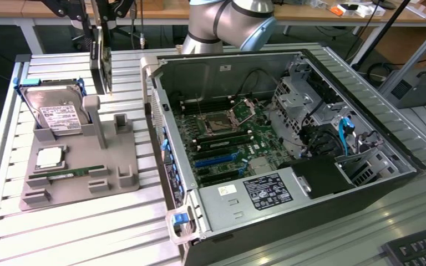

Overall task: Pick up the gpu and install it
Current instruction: 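Pick up the gpu and move the gpu toward the slot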

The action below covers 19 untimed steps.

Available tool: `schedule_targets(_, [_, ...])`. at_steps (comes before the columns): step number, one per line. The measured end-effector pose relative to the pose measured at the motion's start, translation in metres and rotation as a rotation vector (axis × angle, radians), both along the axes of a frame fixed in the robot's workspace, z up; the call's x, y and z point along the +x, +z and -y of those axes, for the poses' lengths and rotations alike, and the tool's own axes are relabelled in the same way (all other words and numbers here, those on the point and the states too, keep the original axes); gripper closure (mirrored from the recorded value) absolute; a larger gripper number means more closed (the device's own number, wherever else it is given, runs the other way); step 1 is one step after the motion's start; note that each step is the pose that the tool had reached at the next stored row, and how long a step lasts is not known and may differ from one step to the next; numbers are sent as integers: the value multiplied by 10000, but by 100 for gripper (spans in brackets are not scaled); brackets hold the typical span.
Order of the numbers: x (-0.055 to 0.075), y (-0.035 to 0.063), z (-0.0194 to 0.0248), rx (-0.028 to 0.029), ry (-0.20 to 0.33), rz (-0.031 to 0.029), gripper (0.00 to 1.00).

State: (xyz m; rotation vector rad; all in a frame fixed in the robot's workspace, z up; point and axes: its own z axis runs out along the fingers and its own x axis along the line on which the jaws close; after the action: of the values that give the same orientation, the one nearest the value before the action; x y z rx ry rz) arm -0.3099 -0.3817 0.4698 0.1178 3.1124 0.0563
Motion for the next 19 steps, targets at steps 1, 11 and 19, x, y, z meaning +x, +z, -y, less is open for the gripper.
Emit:
schedule_targets(1, [0, 4, 0, 0, 0, -1, 73])
schedule_targets(11, [6, 9, 5, 1, 1, -2, 73])
schedule_targets(19, [57, 8, 45, -1, 0, 0, 73])
